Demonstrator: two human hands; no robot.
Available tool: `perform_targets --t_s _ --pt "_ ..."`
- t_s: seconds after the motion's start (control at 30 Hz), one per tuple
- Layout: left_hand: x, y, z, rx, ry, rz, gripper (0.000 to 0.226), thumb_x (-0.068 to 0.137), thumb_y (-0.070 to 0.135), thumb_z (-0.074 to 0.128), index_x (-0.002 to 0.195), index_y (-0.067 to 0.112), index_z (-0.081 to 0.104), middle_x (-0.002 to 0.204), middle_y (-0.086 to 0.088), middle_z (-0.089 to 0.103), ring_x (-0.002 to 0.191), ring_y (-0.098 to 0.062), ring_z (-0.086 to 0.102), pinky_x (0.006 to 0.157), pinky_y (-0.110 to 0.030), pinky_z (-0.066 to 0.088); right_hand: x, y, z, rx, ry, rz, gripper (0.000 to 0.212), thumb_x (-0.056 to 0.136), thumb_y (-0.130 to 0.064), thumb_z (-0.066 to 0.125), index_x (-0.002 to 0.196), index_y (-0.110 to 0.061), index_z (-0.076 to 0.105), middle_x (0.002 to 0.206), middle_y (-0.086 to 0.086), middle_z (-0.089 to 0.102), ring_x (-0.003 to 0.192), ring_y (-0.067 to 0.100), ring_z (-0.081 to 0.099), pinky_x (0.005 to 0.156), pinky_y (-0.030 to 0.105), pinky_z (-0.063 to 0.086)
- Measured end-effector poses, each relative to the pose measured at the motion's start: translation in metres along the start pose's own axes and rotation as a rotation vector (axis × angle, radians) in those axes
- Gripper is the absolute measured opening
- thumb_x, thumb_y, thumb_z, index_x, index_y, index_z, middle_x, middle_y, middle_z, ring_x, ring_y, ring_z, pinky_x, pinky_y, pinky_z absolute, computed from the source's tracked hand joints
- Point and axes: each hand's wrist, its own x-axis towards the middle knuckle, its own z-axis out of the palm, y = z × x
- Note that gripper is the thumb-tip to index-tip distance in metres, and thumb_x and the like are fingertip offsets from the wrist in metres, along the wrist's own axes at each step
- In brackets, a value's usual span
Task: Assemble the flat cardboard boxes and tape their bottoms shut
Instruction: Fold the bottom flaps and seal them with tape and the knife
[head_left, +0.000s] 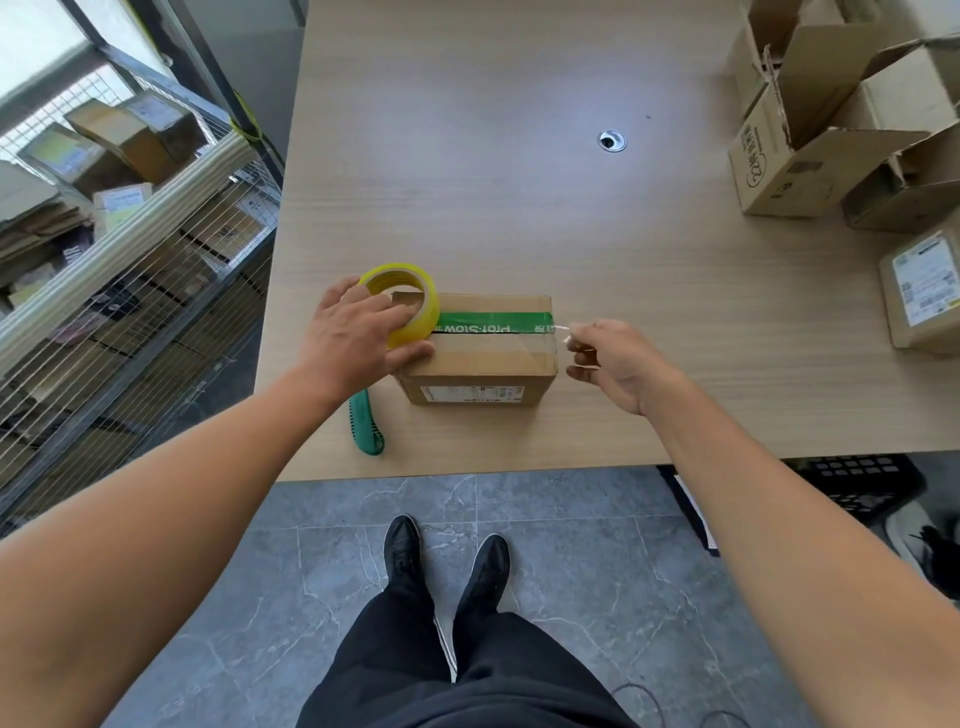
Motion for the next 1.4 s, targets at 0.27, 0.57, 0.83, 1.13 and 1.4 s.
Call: perform_targets --t_s 0.27,0.57,0.83,1.13,1.4 --pt "0.002 0.002 0.003 0.013 -0.032 -0.001 0.065 0.088 0.074 0.035 0.114 0.027 0.073 0.093 0.002 0.067 0.103 -0.028 0.061 0.115 -0.043 0.027 0.001 0.013 0.006 0.283 0.03 0.008 0.019 0.1 -0.01 0.056 0.082 -0.012 0.051 0.066 0.001 0.05 0.054 0.012 0.044 0.048 0.024 0.048" --pt "0.004 0.003 0.003 0.008 -0.053 0.007 0.06 0.088 0.072 0.043 0.113 0.026 0.073 0.095 0.003 0.067 0.104 -0.028 0.06 0.116 -0.045 0.026 0.012 0.032 0.024 0.222 0.017 0.094 0.02 0.098 -0.029 0.061 0.08 -0.019 0.06 0.055 -0.005 0.05 0.052 0.012 0.042 0.044 0.022 0.039" --pt "0.008 0.004 -0.002 -0.023 -0.092 0.012 0.059 0.088 0.071 0.042 0.114 0.027 0.073 0.1 0.004 0.069 0.108 -0.025 0.063 0.119 -0.045 0.022 0.006 0.002 0.038 -0.407 0.236 -0.21 0.069 0.104 -0.03 0.043 0.161 -0.024 0.005 0.161 0.007 0.031 0.145 0.028 0.035 0.118 0.045 0.034" --pt "0.016 0.006 -0.02 0.027 -0.163 0.091 0.051 0.091 0.069 0.044 0.105 0.026 0.066 0.097 0.005 0.07 0.106 -0.021 0.065 0.121 -0.037 0.019 -0.014 0.03 0.105 -1.055 0.265 -0.754 0.06 0.106 -0.037 0.038 0.158 -0.013 0.019 0.166 0.005 0.023 0.157 0.023 0.008 0.126 0.04 -0.001" --pt "0.024 -0.02 -0.079 -0.271 -0.159 0.189 0.037 0.088 0.056 0.064 0.101 0.021 0.067 0.086 -0.003 0.07 0.086 -0.028 0.064 0.074 -0.031 0.046 -0.005 0.029 0.108 -1.198 0.248 -0.628 0.063 0.105 -0.051 0.002 0.156 -0.024 -0.023 0.169 -0.006 -0.017 0.153 0.01 -0.021 0.125 0.041 -0.014"
